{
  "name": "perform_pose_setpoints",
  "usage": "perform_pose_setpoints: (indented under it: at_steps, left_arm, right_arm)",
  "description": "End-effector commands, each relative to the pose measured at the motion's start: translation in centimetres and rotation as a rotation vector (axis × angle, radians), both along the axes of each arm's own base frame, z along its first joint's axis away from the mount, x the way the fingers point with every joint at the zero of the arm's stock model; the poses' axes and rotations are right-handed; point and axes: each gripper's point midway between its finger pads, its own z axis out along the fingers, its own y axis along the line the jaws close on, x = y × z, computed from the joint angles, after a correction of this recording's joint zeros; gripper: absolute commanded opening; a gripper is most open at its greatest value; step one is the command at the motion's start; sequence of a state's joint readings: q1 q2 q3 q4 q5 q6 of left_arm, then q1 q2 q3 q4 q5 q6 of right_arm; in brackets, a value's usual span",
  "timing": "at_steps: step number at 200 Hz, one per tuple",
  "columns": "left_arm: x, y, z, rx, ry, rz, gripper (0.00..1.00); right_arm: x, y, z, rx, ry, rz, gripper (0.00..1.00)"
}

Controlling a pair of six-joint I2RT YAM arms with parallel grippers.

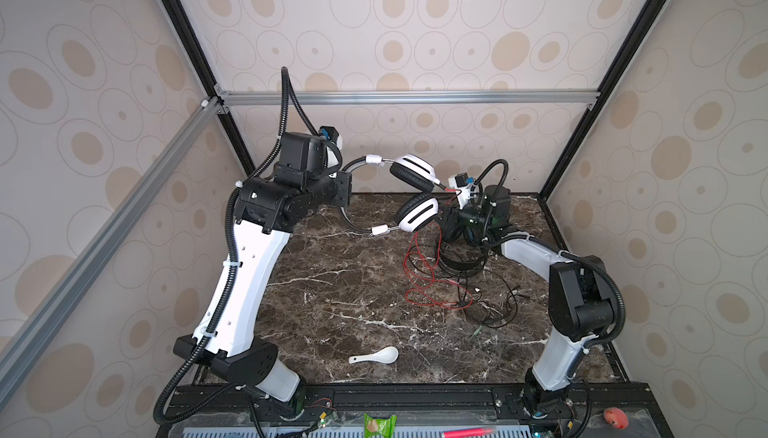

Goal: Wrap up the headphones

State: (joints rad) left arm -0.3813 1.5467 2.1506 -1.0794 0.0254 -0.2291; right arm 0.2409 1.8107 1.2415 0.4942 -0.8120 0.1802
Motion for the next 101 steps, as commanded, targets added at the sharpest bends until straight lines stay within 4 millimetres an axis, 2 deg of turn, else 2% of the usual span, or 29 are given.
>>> perform_pose_setpoints:
  at_steps: [1,29,62,87,101]
  left_arm:
    - [-0.4,0.6,3.5,-0.111,-0.083,0.039,0.0]
    - [-0.3,0.8,2.9,-0.116,-0.067,0.051,0.0]
    - [-0.1,1.3,3.0,-0.146,-0.075,0.086,0.0]
    - [0.2,2.8,3.0,-0.153,-0.075,0.158,0.0]
    - [0.3,3.8,2.7,-0.143,-0.072,0.205,0.0]
  right_arm:
    - [-0.5,0.2,1.2,0.027,-0.034,0.027,0.54]
    - [-0.9,0.1,1.8,0.034,-0.042,0.017,0.45]
    - [-1.6,-0.1,1.6,0.028,-0.033,0.008,0.2]
    - [-2.0,-0.8,1.1,-0.014,-0.002,-0.04,0.02]
    - [-2.5,-1.4,0.9,-0.052,0.005,-0.076,0.0]
